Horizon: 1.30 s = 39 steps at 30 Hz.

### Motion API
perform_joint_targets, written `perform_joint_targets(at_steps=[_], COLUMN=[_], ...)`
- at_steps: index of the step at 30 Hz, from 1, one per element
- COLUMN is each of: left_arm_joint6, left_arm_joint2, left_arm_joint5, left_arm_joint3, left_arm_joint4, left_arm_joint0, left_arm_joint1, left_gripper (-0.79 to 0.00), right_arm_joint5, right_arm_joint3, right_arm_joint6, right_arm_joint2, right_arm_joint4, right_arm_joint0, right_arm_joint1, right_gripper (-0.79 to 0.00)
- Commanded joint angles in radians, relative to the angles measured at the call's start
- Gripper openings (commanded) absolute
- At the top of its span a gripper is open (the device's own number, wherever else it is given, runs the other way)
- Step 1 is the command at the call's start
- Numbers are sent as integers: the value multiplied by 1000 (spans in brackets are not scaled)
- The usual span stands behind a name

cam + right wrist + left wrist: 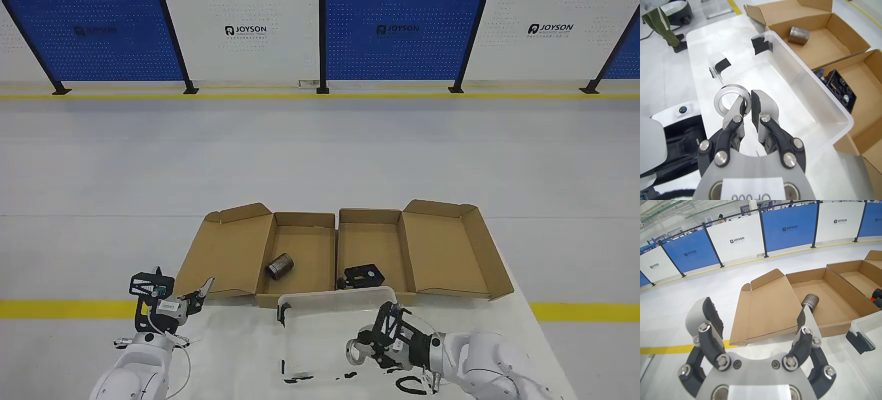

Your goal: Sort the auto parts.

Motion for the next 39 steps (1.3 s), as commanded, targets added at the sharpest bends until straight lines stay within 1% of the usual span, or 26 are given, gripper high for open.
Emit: perform_joint_targets(at_steps=[1,5,18,19,21,22,24,26,27,29,32,35,37,39], left_arm_joint6=[0,0,0,0,0,0,0,0,0,0,0,0,0,0], left_arm_joint2=[0,0,0,0,0,0,0,0,0,0,0,0,0,0], left_arm_joint5=[0,0,0,0,0,0,0,0,0,0,0,0,0,0], left_arm_joint3=[0,0,0,0,0,0,0,0,0,0,0,0,0,0], left_arm_joint4=[0,0,0,0,0,0,0,0,0,0,0,0,0,0], left_arm_joint0=[0,0,0,0,0,0,0,0,0,0,0,0,0,0], left_arm_joint1=[0,0,0,0,0,0,0,0,0,0,0,0,0,0], left_gripper=[0,0,0,0,0,0,0,0,0,0,0,0,0,0], right_arm_joint5=[-35,-80,-80,-68,16,11,29,31,68,181,362,513,611,684], right_arm_joint3=[8,34,34,35,33,29,44,59,75,90,155,289,397,512], right_arm_joint6=[-23,-1,-1,-7,-25,-11,-30,-19,-20,11,72,140,159,166], right_arm_joint2=[30,35,35,37,29,19,38,49,59,50,5,-50,-106,-164], right_arm_joint4=[32,91,91,92,102,121,206,295,347,408,460,511,513,520], right_arm_joint0=[3,20,20,21,42,61,100,131,152,207,332,482,578,663], right_arm_joint1=[5,12,12,11,7,7,7,9,9,5,-5,-20,-34,-52], right_gripper=[-785,-785,-785,-785,-785,-785,-785,-785,-785,-785,-785,-785,-785,-785])
